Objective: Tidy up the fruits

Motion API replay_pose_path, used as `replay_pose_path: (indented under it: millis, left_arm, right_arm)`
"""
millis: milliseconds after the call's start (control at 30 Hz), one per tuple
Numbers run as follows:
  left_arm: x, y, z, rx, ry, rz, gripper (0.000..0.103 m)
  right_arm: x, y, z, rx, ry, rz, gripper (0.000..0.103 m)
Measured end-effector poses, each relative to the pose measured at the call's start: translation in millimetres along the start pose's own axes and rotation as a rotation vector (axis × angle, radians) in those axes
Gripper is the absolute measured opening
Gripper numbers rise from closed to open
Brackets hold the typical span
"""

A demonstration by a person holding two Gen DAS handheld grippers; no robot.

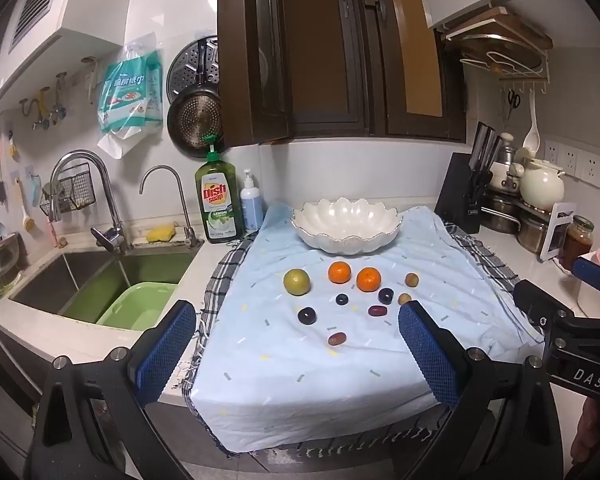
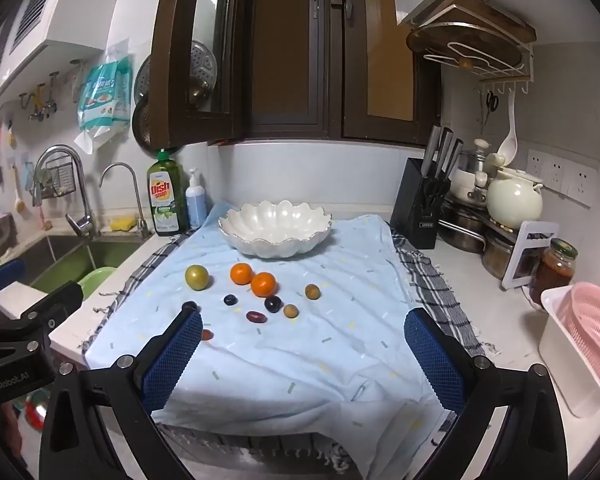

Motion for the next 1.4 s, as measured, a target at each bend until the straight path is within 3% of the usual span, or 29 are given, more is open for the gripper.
replay_pose_path:
  millis: [1400]
  left_arm:
    - [11, -8, 6, 0.012, 0.017, -0.003, 0.103]
  right_arm:
    - [4, -5, 2, 0.021, 0.001, 0.001, 0.102]
Point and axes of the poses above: each gripper's, at about its wrist camera, not at the fingertips, and y roughly the way its jaws point, x to its right, z to its top, the point moved 7 cm from there along y, roughly the way its jaws point, and after that the axes turned 10 degrees about y, right-handed, at the moved point
